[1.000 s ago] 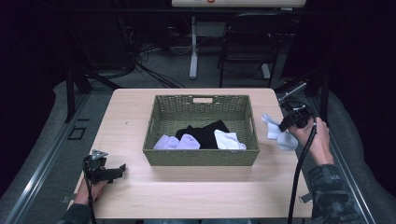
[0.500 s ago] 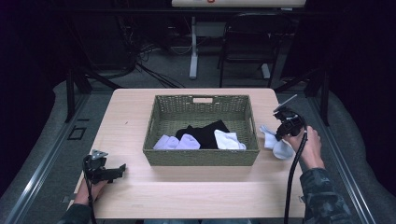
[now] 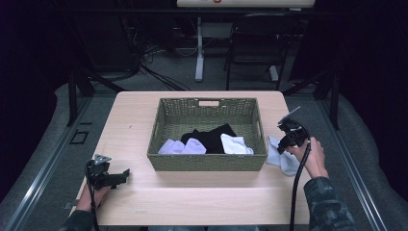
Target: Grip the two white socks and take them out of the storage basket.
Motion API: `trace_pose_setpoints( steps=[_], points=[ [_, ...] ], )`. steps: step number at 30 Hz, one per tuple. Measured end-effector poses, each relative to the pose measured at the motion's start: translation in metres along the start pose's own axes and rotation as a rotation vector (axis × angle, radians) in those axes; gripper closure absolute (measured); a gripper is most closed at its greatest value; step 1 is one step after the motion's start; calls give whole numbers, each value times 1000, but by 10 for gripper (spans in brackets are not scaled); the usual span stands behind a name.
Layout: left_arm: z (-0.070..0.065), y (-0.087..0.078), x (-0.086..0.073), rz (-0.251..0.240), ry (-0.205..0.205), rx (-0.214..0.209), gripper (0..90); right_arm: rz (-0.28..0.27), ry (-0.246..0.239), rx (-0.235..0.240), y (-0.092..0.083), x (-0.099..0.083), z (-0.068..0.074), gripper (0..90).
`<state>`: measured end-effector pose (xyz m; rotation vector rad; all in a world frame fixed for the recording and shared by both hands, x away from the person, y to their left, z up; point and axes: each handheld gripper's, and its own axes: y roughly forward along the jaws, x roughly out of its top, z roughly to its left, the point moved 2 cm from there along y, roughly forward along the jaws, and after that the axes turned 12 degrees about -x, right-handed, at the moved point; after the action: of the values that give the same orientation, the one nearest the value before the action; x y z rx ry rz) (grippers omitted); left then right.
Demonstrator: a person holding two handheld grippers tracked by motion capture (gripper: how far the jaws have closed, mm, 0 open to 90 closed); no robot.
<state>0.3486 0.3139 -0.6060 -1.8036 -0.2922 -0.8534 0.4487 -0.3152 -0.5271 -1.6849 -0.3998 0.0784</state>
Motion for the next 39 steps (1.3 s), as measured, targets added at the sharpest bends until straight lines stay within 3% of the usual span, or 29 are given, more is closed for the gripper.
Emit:
trace_pose_setpoints(
  steps=[4, 5, 6, 9, 16, 19, 24, 29, 39],
  points=[
    [0, 0, 0, 0, 0, 0, 2, -51, -24, 4, -26, 2, -3, 404],
    [0, 0, 0, 0, 0, 0, 2, -82, -10, 4, -34, 2, -2, 346],
    [0, 0, 0, 0, 0, 0, 2, -75, -35, 5, -41, 2, -4, 319],
    [0, 0, 0, 0, 0, 0, 2, -147, -31, 28, -66, 3, -4, 203],
    [0, 0, 0, 0, 0, -1, 2, -269, -45, 50, -109, 7, 3, 100],
    [0, 0, 0, 0, 0, 0, 2, -292, -83, 41, -124, 11, 12, 73],
    [0, 0, 0, 0, 0, 0, 2, -318, -132, 57, -141, 22, 32, 37],
    [0, 0, 0, 0, 0, -1, 2, -292, -186, 63, -149, 35, 50, 5],
    [0, 0, 0, 1, 0, -2, 2, -300, -255, 84, -151, 59, 88, 0]
  ],
)
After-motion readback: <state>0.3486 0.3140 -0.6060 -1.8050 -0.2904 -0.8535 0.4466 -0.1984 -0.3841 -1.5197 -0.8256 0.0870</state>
